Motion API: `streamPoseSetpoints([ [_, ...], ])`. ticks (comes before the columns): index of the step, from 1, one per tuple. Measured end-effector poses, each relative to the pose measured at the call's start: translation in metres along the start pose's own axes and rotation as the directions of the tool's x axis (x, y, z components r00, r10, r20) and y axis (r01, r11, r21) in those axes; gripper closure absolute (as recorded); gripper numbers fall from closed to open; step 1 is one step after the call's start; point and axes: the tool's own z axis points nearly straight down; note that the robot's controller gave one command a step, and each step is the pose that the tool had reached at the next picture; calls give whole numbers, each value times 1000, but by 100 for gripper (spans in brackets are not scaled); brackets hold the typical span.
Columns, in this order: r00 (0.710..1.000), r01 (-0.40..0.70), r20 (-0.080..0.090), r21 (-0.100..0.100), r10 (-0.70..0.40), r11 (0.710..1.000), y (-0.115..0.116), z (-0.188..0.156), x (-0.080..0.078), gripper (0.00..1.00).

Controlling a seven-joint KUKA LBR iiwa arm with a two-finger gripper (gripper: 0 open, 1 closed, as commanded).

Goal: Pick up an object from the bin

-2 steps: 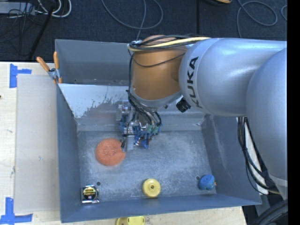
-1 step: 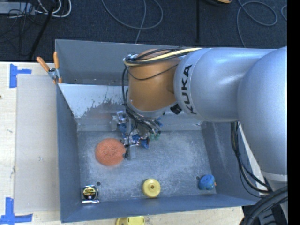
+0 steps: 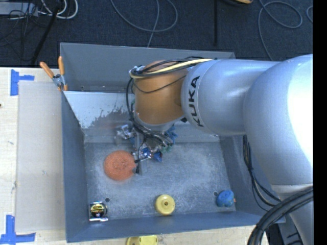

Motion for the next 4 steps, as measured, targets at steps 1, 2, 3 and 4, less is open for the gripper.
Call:
streamPoseSetpoints([
  [1,988,153,-7,-2,-153,988,1,22,1,0],
  [2,944,330,-3,-3,-330,944,4,31,3,100],
  [3,944,329,-3,-3,-329,944,4,31,3,100],
  [4,940,341,5,3,-341,940,-21,-162,57,100],
])
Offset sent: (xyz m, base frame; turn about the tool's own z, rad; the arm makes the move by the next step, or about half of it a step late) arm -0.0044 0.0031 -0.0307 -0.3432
